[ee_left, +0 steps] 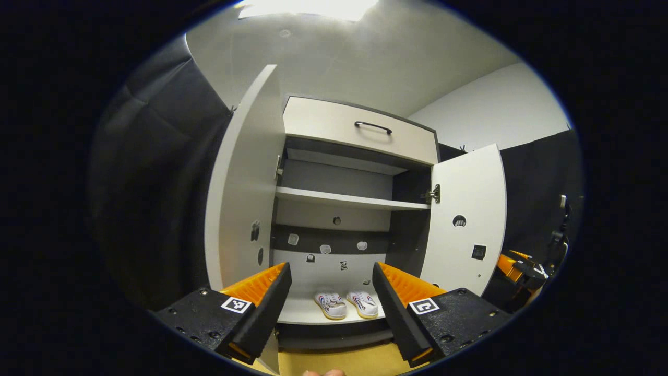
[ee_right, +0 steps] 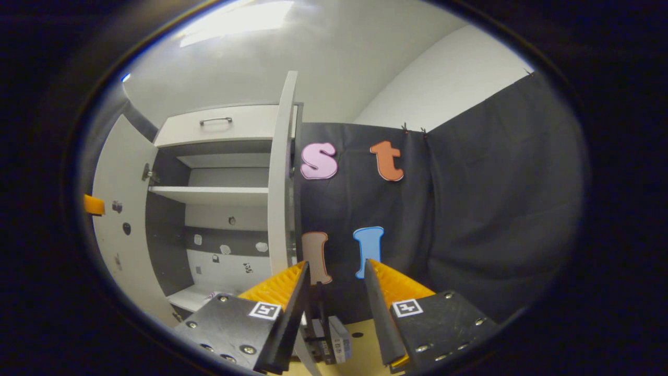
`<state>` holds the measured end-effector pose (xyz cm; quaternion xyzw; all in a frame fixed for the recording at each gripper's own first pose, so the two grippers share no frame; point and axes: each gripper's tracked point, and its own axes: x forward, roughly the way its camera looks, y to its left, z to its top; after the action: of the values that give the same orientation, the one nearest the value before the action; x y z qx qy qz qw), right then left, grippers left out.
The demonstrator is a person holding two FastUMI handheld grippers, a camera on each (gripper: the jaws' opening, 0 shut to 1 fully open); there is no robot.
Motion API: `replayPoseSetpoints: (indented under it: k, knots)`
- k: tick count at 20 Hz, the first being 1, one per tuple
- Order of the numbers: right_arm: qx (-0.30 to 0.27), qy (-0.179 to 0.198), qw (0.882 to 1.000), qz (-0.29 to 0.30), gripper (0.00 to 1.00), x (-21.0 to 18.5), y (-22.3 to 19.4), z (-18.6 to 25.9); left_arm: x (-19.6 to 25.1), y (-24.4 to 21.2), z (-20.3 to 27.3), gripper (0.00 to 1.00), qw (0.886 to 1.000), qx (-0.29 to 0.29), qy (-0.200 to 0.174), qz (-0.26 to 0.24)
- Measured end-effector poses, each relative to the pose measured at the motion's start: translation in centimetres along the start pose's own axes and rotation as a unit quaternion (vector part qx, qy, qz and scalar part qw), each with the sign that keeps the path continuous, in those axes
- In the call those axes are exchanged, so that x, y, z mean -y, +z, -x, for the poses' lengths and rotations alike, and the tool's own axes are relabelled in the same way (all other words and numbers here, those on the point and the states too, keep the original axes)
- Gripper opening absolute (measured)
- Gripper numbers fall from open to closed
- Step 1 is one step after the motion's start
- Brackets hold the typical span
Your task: Grab one shoe with the right hand and put it into the shoe cabinet, grab the other shoe with the left hand and put it into the shoe cabinet; then close the right door with the right hand and the left door with the left hand.
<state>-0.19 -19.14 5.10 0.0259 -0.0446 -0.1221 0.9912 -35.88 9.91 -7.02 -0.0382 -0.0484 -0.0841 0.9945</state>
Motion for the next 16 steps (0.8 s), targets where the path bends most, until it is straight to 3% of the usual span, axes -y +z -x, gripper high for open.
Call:
replayPoseSetpoints:
  k: [8,16]
  knots:
    - [-0.003,0.026,1.0,-0.01,0.63,-2.5,0.3,1.0,-4.0,3.8,3.6,0.94,0.998,0.038,0.05,0.006]
    - [-0.01,0.086,0.996,-0.037,0.63,-7.0,-0.3,1.1,-10.7,5.1,6.4,0.94,0.987,0.063,0.15,0.015]
